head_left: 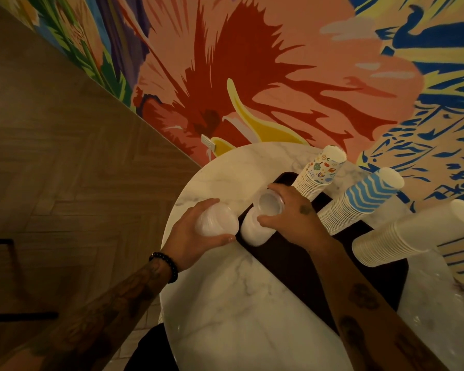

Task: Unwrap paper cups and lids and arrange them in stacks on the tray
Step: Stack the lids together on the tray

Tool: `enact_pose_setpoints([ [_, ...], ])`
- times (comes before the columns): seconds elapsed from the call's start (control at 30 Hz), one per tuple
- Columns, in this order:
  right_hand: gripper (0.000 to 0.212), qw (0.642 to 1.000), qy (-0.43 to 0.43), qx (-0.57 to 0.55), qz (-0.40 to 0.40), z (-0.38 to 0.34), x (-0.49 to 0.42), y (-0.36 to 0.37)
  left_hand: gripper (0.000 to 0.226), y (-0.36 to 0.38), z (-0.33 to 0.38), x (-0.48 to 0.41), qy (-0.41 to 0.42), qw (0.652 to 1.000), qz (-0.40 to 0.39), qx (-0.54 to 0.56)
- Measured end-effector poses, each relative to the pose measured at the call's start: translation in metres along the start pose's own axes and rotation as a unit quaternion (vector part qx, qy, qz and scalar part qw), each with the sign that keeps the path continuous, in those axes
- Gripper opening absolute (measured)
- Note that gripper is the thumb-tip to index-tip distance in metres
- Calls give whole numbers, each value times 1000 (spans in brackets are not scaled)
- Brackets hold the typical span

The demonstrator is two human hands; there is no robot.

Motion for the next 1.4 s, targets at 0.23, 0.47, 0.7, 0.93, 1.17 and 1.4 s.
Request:
enact_pose_setpoints([
  [0.23, 80, 995, 6, 93, -45, 21, 5, 33, 91, -1, -3, 2, -6, 1000, -2, -2],
  [0.47, 80, 996, -5, 79, -30, 18, 7, 29, 91, 3, 1, 1, -3, 1000, -11, -9],
  [0.7, 56, 993, 5, -116, -21, -26, 19, 17, 88, 10, 14, 1, 24, 999, -20, -18],
  [0.93, 78, 995, 7, -65, -81, -44, 32, 37, 84, 12, 27, 3, 52, 998, -22, -19],
  [1.17, 72, 994, 3, -78, -81, -42, 31, 37, 86, 10, 27, 4, 61, 998, -24, -15],
  [1.4, 67, 988, 12, -127, -86, -33, 27, 34, 84, 9, 25, 2, 58, 998, -20, -27],
])
Point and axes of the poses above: each hand's wrist, its own x-axis away from the middle knuckle, its own y-axis out of the palm, z = x × y, the point moved 8 cm from there along -x, towards the middle knuckle, and after that the axes turned 7 degrees about z, right-handed, at the moved point
